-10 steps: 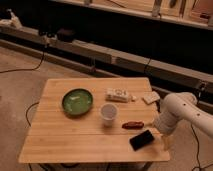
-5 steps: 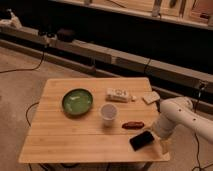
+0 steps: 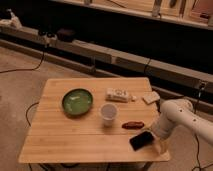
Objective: Place the eraser in the ceramic cup
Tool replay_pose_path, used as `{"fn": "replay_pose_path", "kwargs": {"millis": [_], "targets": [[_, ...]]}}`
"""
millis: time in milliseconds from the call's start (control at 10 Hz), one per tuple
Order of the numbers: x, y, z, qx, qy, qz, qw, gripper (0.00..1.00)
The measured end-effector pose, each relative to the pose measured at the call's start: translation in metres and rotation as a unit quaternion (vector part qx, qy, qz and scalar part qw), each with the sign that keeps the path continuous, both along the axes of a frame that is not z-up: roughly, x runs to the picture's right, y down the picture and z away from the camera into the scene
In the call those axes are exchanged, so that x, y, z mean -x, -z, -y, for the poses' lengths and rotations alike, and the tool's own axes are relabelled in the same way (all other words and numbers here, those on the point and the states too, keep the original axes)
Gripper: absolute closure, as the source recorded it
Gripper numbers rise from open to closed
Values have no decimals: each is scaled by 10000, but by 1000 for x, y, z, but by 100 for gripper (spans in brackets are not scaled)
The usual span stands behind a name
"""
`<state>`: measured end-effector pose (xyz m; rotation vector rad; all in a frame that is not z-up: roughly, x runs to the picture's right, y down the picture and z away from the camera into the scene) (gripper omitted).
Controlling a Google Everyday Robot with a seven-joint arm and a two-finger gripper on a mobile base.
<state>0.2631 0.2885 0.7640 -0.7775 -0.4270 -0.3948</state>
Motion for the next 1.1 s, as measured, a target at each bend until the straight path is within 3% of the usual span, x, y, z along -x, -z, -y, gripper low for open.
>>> {"fn": "replay_pose_path", "kwargs": {"millis": [300, 500, 900, 1100], "targets": [[-7, -6, -2, 41, -10, 33, 10000, 21], [-10, -7, -2, 7, -97, 46, 9999, 35], [-14, -10, 1, -154, -191, 83, 9997, 75], [-14, -11, -1, -237, -268, 130, 9993, 83]]}}
